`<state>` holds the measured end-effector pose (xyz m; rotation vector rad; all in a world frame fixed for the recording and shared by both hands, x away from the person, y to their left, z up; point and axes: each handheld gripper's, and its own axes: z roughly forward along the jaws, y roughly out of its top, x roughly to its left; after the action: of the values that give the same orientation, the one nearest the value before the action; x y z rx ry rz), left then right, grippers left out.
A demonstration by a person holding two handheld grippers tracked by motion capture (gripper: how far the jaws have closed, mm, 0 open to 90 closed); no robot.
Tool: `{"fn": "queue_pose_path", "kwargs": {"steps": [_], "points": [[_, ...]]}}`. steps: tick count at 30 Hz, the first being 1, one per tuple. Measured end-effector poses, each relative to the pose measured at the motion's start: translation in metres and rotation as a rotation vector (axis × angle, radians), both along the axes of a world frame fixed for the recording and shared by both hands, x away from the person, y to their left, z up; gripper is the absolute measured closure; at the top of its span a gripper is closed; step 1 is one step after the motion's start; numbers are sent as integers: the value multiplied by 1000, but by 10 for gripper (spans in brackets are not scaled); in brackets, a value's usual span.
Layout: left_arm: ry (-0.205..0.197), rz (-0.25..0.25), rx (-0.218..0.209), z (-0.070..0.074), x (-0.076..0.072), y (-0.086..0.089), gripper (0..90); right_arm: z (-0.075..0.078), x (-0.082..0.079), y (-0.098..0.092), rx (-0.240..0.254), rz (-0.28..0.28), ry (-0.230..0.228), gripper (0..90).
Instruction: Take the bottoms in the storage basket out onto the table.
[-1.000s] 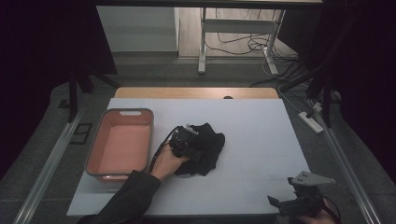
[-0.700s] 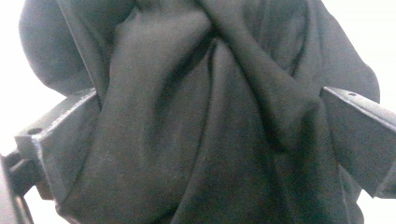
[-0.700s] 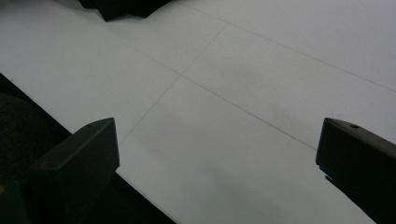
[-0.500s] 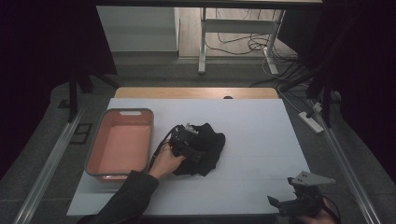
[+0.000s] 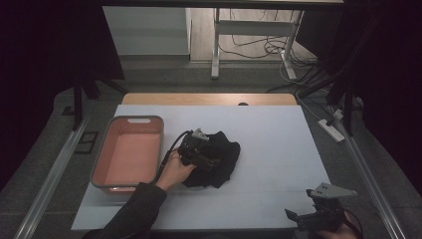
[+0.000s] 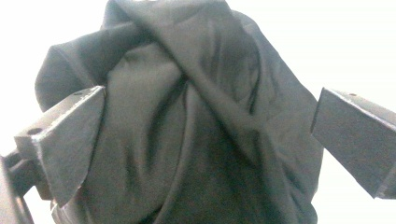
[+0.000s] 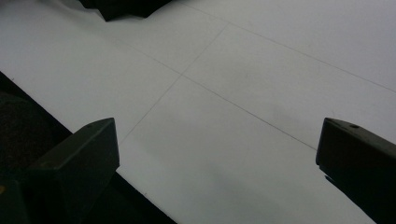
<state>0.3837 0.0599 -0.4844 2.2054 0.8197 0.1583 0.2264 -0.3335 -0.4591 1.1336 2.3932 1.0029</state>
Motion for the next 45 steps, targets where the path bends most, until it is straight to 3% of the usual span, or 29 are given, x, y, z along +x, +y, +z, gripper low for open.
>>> {"fn": "queue_pose_path", "kwargs": {"steps": [14, 18, 28, 32, 45], "points": [[-1, -26, -57, 9, -2, 7, 0, 0, 0, 0, 0, 1, 1, 0], [-25, -49, -40, 12, -4, 6, 0, 0, 0, 0, 0, 2, 1, 0], [-42, -76, -72, 19, -11, 10, 0, 0, 0, 0, -1, 3, 1, 0], [-58, -78, -50, 20, -14, 10, 0, 0, 0, 0, -1, 2, 2, 0], [-24, -52, -84, 25, -17, 19, 0, 0, 0, 1, 1, 5, 4, 0]]}}
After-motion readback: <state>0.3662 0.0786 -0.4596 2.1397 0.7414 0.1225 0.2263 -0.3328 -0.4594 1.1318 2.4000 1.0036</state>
